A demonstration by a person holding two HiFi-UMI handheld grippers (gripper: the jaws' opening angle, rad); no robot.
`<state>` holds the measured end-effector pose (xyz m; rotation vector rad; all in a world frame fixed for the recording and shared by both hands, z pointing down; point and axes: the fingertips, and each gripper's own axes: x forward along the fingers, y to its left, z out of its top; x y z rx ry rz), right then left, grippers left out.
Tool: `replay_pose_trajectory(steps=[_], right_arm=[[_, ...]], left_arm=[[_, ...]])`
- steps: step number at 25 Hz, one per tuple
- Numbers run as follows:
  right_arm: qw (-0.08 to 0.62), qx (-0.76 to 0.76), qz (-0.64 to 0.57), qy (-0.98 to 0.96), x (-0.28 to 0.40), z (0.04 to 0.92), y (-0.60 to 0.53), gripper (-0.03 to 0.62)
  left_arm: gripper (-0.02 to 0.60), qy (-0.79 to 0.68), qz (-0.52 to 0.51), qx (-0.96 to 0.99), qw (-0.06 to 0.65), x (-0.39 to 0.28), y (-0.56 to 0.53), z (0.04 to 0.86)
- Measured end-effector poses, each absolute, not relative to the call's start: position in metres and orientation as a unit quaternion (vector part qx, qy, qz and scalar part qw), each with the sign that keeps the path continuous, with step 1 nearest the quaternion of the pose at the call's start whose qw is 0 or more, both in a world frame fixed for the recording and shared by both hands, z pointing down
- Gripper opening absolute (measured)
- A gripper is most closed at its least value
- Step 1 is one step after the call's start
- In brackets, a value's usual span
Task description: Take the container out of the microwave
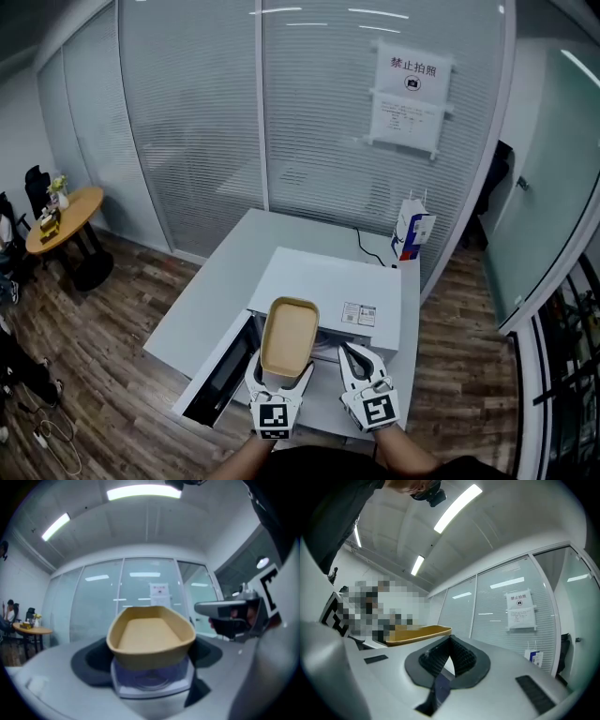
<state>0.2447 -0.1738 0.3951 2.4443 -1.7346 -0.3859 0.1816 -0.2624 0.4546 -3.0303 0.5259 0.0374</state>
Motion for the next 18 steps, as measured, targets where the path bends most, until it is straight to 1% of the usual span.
replay_pose_trajectory(steps=[18], right_arm=[[0.065, 0.8, -0.123, -0.583, 0.253, 0.404, -0.177, -0.002]], left_arm=[[0.488, 0.166, 0.011, -0.986, 0.016, 0.191, -0.261, 0.462]])
